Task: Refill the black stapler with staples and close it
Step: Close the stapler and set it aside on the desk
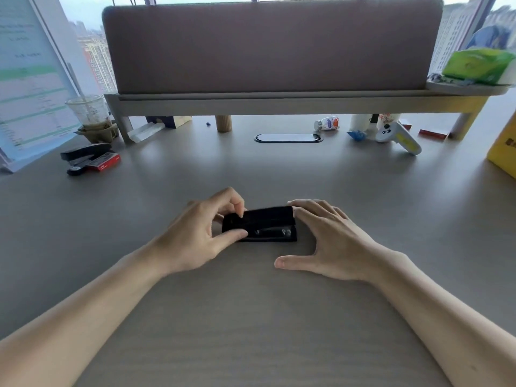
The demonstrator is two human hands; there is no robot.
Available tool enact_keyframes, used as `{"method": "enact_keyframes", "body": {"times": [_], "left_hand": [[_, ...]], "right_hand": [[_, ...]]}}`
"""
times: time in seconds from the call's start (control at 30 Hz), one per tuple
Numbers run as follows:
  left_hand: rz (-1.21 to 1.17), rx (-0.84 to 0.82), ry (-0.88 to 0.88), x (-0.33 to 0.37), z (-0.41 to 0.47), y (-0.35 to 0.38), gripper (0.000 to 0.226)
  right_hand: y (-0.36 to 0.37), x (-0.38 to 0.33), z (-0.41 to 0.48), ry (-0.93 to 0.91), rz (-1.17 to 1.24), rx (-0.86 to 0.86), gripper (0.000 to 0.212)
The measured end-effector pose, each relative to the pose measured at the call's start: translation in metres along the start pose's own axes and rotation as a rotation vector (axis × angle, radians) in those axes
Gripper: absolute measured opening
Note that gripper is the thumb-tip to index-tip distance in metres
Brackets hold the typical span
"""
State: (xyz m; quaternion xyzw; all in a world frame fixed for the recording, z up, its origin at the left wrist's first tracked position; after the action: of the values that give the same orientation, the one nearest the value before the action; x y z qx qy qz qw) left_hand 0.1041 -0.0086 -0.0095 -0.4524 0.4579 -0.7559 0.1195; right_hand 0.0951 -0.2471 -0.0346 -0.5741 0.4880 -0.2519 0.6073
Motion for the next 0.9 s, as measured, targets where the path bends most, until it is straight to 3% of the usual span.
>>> {"method": "enact_keyframes", "body": {"times": [0.13, 0.33, 0.6, 0.9], "left_hand": [[-0.122, 0.141, -0.078, -0.032, 0.038, -0.027, 0.031], [0.067, 0.323, -0.289, -0.081, 0.109, -0.038, 0.027], [0.097, 0.402, -0.387, -0.121, 0.176, -0.03, 0.022], [0.15, 0.411, -0.353, -0.13, 0.195, -0.029, 0.026]], "right_hand": [[-0.005, 0.007, 0.013, 0.037, 0.009, 0.002, 0.114], [-0.011, 0.018, 0.04, 0.031, -0.002, 0.002, 0.108], [-0.008, 0.02, 0.041, 0.04, -0.024, -0.016, 0.112], [-0.011, 0.016, 0.04, 0.039, -0.046, -0.013, 0.112]]}}
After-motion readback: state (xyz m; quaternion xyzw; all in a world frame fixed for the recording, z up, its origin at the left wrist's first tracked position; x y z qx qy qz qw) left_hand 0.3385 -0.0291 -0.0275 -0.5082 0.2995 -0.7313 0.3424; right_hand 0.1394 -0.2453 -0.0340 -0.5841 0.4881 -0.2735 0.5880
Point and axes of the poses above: each hand's wrist, its own z-axis towards the middle knuckle, its own y-axis out of the palm, x = y × z, the point moved 4 cm from there along z, towards the middle knuckle, and after that the axes turned 14 degrees about -x, right-handed, at the moved point
